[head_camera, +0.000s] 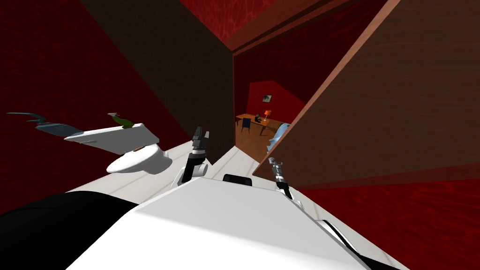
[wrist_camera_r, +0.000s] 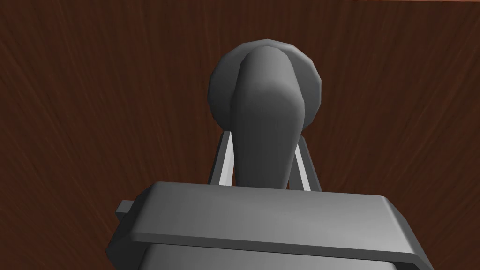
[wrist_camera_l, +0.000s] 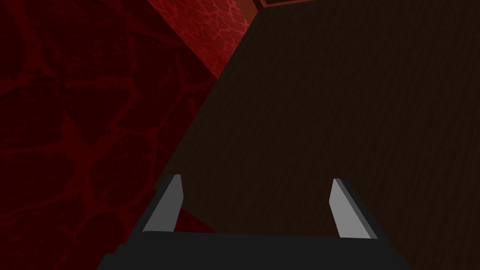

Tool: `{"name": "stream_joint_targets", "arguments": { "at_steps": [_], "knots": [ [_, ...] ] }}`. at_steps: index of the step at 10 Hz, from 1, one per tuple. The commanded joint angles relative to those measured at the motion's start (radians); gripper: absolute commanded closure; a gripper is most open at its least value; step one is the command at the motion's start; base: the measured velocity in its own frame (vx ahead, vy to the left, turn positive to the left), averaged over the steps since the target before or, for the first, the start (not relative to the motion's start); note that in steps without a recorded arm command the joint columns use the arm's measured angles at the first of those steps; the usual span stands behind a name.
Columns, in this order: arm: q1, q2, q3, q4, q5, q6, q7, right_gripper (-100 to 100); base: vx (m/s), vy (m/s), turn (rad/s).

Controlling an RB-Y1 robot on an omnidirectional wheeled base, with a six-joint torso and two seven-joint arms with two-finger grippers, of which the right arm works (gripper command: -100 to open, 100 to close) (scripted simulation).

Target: Pull the door open

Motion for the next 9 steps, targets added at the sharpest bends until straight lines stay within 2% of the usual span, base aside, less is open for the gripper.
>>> {"name": "stream_joint_targets", "arguments": {
  "at_steps": [1, 3, 5, 9],
  "knots": [
    [0.019, -0.018, 0.018, 0.002, 0.003, -0.031, -0.019, 100, -0.171, -0.044, 0.158],
    [0.040, -0.038, 0.039, 0.004, 0.006, -0.066, -0.039, 100, -0.217, -0.095, 0.173],
    [0.062, -0.059, 0.060, 0.006, 0.009, -0.102, -0.061, 100, -0.224, -0.024, 0.121],
    [0.088, -0.084, 0.085, 0.008, 0.013, -0.146, -0.087, 100, -0.157, -0.037, 0.077]
  ]
}}
